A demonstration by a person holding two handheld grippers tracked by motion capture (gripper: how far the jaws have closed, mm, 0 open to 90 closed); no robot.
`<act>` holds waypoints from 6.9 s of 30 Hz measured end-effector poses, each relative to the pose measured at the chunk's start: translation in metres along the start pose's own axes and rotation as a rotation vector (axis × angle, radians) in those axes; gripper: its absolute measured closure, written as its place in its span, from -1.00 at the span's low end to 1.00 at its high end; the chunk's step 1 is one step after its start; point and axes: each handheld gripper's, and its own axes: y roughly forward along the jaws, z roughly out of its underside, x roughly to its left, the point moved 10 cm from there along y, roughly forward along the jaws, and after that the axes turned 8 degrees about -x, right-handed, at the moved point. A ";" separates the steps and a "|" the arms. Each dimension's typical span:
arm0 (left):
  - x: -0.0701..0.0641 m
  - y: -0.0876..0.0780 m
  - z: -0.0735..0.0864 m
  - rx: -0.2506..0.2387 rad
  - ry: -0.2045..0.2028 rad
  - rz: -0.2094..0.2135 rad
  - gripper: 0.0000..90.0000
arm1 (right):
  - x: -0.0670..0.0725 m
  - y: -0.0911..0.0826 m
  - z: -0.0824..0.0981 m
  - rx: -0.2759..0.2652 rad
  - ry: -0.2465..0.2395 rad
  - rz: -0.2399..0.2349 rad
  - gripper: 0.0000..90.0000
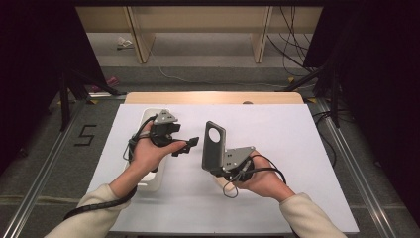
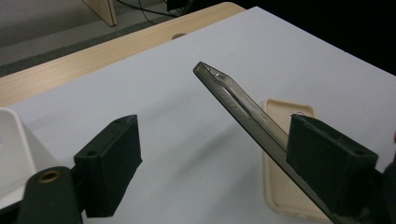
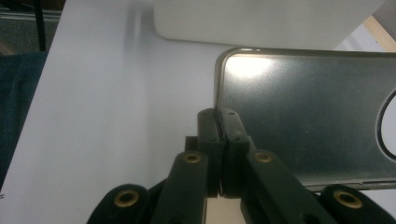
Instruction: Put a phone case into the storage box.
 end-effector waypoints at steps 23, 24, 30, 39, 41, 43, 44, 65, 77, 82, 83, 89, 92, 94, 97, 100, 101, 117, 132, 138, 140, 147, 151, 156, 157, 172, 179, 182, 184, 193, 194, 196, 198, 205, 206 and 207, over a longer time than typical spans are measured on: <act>-0.002 0.062 -0.013 0.192 -0.125 0.012 -0.06 | 0.010 -0.003 -0.006 -0.013 -0.022 -0.003 1.00; -0.002 0.063 -0.012 0.200 -0.128 0.008 -0.03 | 0.009 -0.003 -0.005 -0.011 -0.023 -0.003 0.99; -0.002 0.065 -0.009 0.227 -0.170 0.012 0.24 | 0.009 -0.003 -0.005 -0.008 -0.032 0.000 0.99; -0.004 0.064 -0.006 0.234 -0.233 0.041 0.51 | 0.010 -0.002 -0.003 0.006 -0.036 -0.004 0.99; -0.005 0.063 -0.008 0.220 -0.248 0.046 0.55 | 0.010 0.000 -0.001 0.016 -0.045 -0.007 0.99; -0.008 0.061 -0.010 0.207 -0.260 0.055 0.59 | 0.010 0.000 -0.001 0.020 -0.048 -0.007 0.99; -0.010 0.060 -0.012 0.198 -0.263 0.062 0.61 | 0.011 0.002 0.001 0.030 -0.053 -0.011 0.99; -0.016 0.028 -0.033 -0.069 -0.143 0.081 0.81 | -0.025 -0.010 0.012 -0.033 0.196 0.190 0.07; 0.000 -0.002 -0.023 -0.196 -0.111 0.101 0.81 | -0.045 -0.028 0.022 -0.107 0.357 0.286 -0.26; 0.004 -0.016 -0.023 -0.256 -0.089 0.113 0.81 | -0.051 -0.036 0.028 -0.133 0.400 0.324 -0.35; 0.006 -0.021 -0.024 -0.277 -0.086 0.112 0.81 | -0.053 -0.040 0.031 -0.144 0.413 0.340 -0.38; 0.006 -0.031 -0.022 -0.310 -0.087 0.121 0.81 | -0.056 -0.048 0.035 -0.171 0.445 0.361 -0.43; 0.007 -0.034 -0.024 -0.320 -0.078 0.117 0.81 | -0.060 -0.055 0.035 -0.203 0.464 0.388 -0.45; 0.008 -0.037 -0.027 -0.330 -0.071 0.119 0.81 | -0.060 -0.056 0.035 -0.207 0.467 0.393 -0.45; 0.009 -0.044 -0.031 -0.348 -0.057 0.116 0.81 | -0.060 -0.059 0.038 -0.209 0.472 0.406 -0.46; 0.012 -0.051 -0.035 -0.362 -0.053 0.110 0.81 | -0.059 -0.063 0.042 -0.207 0.478 0.413 -0.47; 0.012 -0.051 -0.035 -0.362 -0.053 0.110 0.81 | -0.059 -0.063 0.042 -0.207 0.478 0.413 -0.47; 0.024 -0.063 -0.043 -0.388 -0.041 0.086 0.81 | -0.055 -0.079 0.051 -0.212 0.482 0.442 -0.50; 0.042 -0.075 -0.054 -0.413 -0.040 0.065 0.81 | -0.052 -0.091 0.059 -0.217 0.502 0.464 -0.51; 0.052 -0.076 -0.062 -0.416 -0.031 0.056 0.81 | -0.051 -0.096 0.063 -0.214 0.509 0.474 -0.51; 0.055 -0.077 -0.065 -0.414 -0.029 0.056 0.81 | -0.052 -0.097 0.064 -0.215 0.510 0.476 -0.51; 0.072 -0.079 -0.070 -0.407 -0.024 0.035 0.81 | -0.051 -0.103 0.067 -0.218 0.518 0.487 -0.51; 0.088 -0.082 -0.070 -0.408 -0.026 0.011 0.81 | -0.051 -0.106 0.069 -0.218 0.522 0.494 -0.51; 0.099 -0.084 -0.070 -0.407 -0.024 -0.001 0.81 | -0.051 -0.107 0.070 -0.220 0.527 0.498 -0.51; 0.101 -0.084 -0.070 -0.407 -0.024 -0.004 0.81 | -0.051 -0.107 0.070 -0.220 0.527 0.498 -0.51; 0.135 -0.088 -0.068 -0.407 -0.040 -0.048 0.81 | -0.052 -0.107 0.071 -0.220 0.530 0.504 -0.51; 0.144 -0.086 -0.067 -0.398 -0.043 -0.062 0.81 | -0.052 -0.108 0.071 -0.220 0.530 0.503 -0.50; 0.149 -0.084 -0.067 -0.397 -0.052 -0.066 0.81 | -0.052 -0.108 0.071 -0.220 0.531 0.503 -0.50; 0.150 -0.083 -0.067 -0.395 -0.051 -0.068 0.81 | -0.052 -0.108 0.071 -0.220 0.532 0.503 -0.50; 0.159 -0.079 -0.066 -0.389 -0.051 -0.070 0.81 | -0.053 -0.108 0.072 -0.220 0.531 0.506 -0.50; 0.159 -0.078 -0.066 -0.390 -0.050 -0.070 0.81 | -0.053 -0.108 0.072 -0.220 0.531 0.506 -0.50; 0.161 -0.076 -0.067 -0.390 -0.047 -0.069 0.81 | -0.053 -0.108 0.071 -0.221 0.532 0.505 -0.50; 0.162 -0.075 -0.067 -0.390 -0.043 -0.069 0.81 | -0.053 -0.108 0.072 -0.221 0.531 0.505 -0.50; 0.166 -0.070 -0.065 -0.390 -0.043 -0.066 0.81 | -0.052 -0.106 0.071 -0.222 0.534 0.499 -0.50; 0.167 -0.069 -0.064 -0.390 -0.045 -0.065 0.81 | -0.053 -0.106 0.072 -0.223 0.535 0.501 -0.50; 0.169 -0.067 -0.063 -0.387 -0.048 -0.064 0.81 | -0.053 -0.106 0.072 -0.223 0.535 0.501 -0.50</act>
